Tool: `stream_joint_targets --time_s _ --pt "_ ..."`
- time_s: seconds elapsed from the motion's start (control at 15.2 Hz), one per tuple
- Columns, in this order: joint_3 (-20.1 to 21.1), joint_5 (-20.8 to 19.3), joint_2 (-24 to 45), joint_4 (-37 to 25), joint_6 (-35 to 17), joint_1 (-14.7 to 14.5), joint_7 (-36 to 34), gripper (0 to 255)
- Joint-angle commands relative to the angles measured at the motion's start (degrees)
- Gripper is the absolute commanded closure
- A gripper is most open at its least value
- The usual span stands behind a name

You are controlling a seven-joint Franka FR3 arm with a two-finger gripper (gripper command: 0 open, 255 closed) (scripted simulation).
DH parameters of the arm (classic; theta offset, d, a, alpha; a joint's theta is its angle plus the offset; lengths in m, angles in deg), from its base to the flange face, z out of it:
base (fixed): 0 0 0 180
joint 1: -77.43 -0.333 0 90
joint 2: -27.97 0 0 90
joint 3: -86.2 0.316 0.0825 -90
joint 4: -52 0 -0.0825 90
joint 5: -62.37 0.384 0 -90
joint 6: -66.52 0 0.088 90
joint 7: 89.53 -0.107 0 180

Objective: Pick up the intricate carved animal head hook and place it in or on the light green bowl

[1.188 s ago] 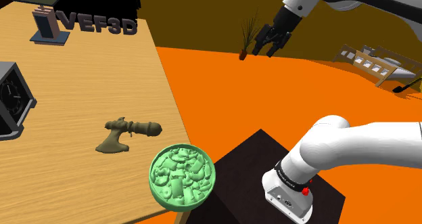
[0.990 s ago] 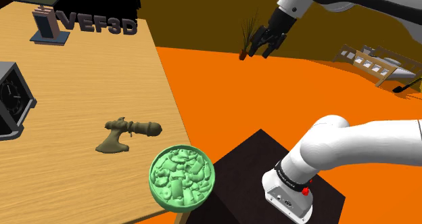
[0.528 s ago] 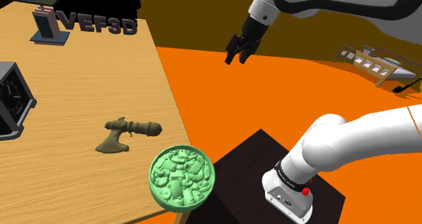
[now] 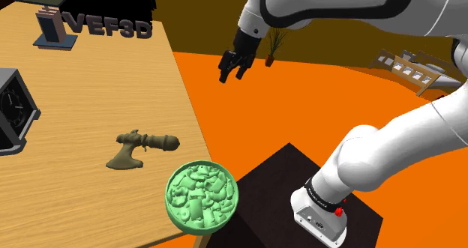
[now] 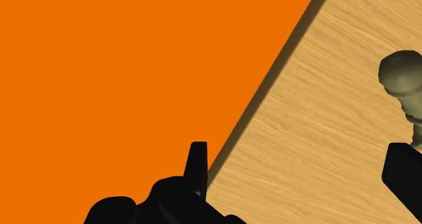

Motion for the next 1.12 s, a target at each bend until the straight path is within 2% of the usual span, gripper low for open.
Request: stream_joint_targets --time_s 0.0,0.53,1.06 --pt "1.03 0.31 3.39 -1.20 -1.59 -0.96 0.46 0" --pt "5.55 0.12 17.39 -8.27 -6.20 -4.75 0.91 0" --pt "9.43 -2.41 31.65 -17.66 -8.57 -8.88 0.50 0"
